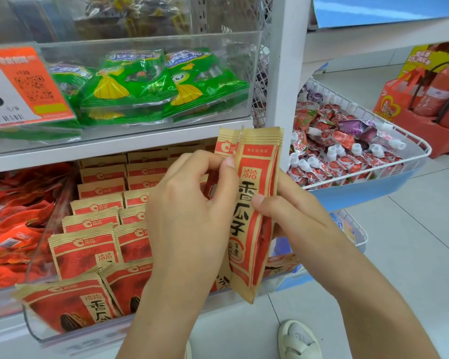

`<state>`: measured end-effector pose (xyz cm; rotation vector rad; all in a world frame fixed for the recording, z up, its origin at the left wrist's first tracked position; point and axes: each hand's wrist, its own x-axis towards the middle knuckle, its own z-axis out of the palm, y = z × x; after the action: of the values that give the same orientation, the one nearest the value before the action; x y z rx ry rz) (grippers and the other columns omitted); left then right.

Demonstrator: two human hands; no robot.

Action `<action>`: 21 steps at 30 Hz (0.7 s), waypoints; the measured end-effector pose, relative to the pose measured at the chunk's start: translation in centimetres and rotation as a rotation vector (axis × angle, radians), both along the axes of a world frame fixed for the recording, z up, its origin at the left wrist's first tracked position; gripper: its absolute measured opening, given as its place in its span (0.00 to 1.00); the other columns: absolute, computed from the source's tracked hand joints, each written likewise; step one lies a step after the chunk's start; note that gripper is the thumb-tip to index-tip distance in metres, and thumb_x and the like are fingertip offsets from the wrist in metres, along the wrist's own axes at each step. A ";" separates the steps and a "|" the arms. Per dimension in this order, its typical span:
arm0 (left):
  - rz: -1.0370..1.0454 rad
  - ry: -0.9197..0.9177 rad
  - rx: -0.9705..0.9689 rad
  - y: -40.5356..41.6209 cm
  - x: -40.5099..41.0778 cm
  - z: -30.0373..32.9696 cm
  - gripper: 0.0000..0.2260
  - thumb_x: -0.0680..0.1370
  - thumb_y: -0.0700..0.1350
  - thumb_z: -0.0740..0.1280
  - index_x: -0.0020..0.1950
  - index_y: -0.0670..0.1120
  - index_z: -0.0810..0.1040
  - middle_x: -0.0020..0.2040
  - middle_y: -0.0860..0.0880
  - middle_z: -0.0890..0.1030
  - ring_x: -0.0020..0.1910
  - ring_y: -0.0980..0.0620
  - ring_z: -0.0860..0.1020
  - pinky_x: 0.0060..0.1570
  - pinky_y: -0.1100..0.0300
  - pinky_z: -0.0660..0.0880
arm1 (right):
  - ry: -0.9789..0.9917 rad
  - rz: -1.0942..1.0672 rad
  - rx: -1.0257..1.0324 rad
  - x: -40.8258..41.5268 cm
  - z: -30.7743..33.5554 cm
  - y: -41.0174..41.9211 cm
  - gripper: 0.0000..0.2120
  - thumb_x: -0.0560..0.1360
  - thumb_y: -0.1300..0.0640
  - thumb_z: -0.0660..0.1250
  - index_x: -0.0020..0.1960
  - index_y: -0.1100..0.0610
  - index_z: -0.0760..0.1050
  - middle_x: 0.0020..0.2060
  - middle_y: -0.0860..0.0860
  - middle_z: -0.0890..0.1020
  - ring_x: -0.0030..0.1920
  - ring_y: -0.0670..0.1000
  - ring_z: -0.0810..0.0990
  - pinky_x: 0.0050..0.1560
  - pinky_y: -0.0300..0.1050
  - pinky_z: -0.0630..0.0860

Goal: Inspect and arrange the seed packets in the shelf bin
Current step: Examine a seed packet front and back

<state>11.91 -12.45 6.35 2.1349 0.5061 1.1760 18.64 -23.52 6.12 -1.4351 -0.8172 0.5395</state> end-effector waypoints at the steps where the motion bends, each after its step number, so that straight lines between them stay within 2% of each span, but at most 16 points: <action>1: -0.014 -0.005 -0.010 0.0 0.0 0.1 0.08 0.77 0.51 0.65 0.41 0.53 0.81 0.39 0.59 0.79 0.42 0.58 0.77 0.39 0.63 0.73 | 0.007 -0.001 0.007 0.0 0.0 0.0 0.17 0.70 0.53 0.59 0.42 0.31 0.79 0.39 0.39 0.84 0.40 0.40 0.83 0.37 0.32 0.77; 4: -0.145 -0.032 -0.118 0.4 -0.1 0.2 0.02 0.75 0.51 0.69 0.45 0.56 0.82 0.45 0.60 0.81 0.48 0.61 0.80 0.45 0.59 0.80 | 0.073 -0.014 0.051 0.5 -0.1 -0.3 0.18 0.70 0.55 0.58 0.42 0.33 0.81 0.37 0.40 0.84 0.38 0.39 0.82 0.37 0.33 0.77; 7: -0.276 0.009 -0.326 1.2 -0.6 0.4 0.11 0.73 0.53 0.74 0.54 0.59 0.79 0.54 0.60 0.81 0.54 0.64 0.80 0.46 0.61 0.81 | 0.184 -0.087 0.120 1.5 -0.5 -0.7 0.15 0.71 0.55 0.59 0.44 0.41 0.82 0.37 0.44 0.83 0.38 0.44 0.80 0.38 0.42 0.80; 9: -0.313 0.109 -0.398 1.6 -0.9 0.3 0.18 0.69 0.55 0.74 0.57 0.61 0.77 0.55 0.64 0.81 0.52 0.66 0.80 0.43 0.64 0.80 | 0.306 -0.162 0.240 2.2 -0.8 -0.9 0.11 0.75 0.58 0.61 0.48 0.47 0.81 0.39 0.48 0.82 0.38 0.47 0.79 0.38 0.45 0.80; 11: -0.368 0.136 -0.436 1.5 -1.0 0.1 0.16 0.70 0.50 0.74 0.55 0.58 0.77 0.51 0.66 0.82 0.47 0.64 0.82 0.42 0.67 0.79 | 0.399 -0.200 0.377 2.7 -0.8 -1.1 0.10 0.77 0.61 0.60 0.54 0.51 0.77 0.39 0.48 0.81 0.38 0.48 0.79 0.39 0.45 0.81; 13: -0.392 0.061 -0.442 1.0 -1.0 -0.1 0.12 0.73 0.43 0.73 0.53 0.55 0.77 0.48 0.62 0.84 0.42 0.60 0.83 0.42 0.68 0.78 | 0.426 -0.177 0.459 2.8 -0.8 -1.1 0.13 0.75 0.58 0.59 0.58 0.53 0.75 0.41 0.47 0.82 0.39 0.47 0.80 0.39 0.43 0.81; 17: -0.303 -0.140 -0.351 0.2 -0.8 -0.5 0.13 0.73 0.36 0.73 0.48 0.52 0.75 0.45 0.58 0.84 0.40 0.59 0.83 0.39 0.69 0.77 | 0.500 -0.134 0.502 2.9 -1.3 -0.8 0.13 0.75 0.59 0.60 0.57 0.55 0.75 0.45 0.50 0.82 0.45 0.49 0.80 0.48 0.44 0.82; 19: -0.226 -0.184 -0.195 0.2 -0.8 -1.0 0.14 0.73 0.36 0.74 0.47 0.52 0.73 0.43 0.57 0.83 0.43 0.61 0.83 0.42 0.70 0.77 | 0.579 -0.125 0.512 3.1 -1.7 -0.6 0.13 0.74 0.61 0.60 0.57 0.56 0.76 0.47 0.51 0.81 0.51 0.52 0.80 0.53 0.46 0.81; 21: -0.161 -0.214 0.000 0.2 -0.7 -1.3 0.14 0.73 0.38 0.74 0.50 0.52 0.72 0.42 0.61 0.82 0.46 0.65 0.82 0.44 0.73 0.76 | 0.638 -0.115 0.526 3.2 -1.7 -0.5 0.14 0.73 0.62 0.61 0.58 0.56 0.76 0.47 0.51 0.81 0.54 0.54 0.80 0.56 0.49 0.81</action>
<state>11.19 -12.30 5.09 1.9786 0.2346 1.2924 21.85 -23.98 4.40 -0.7478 -0.3209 0.5937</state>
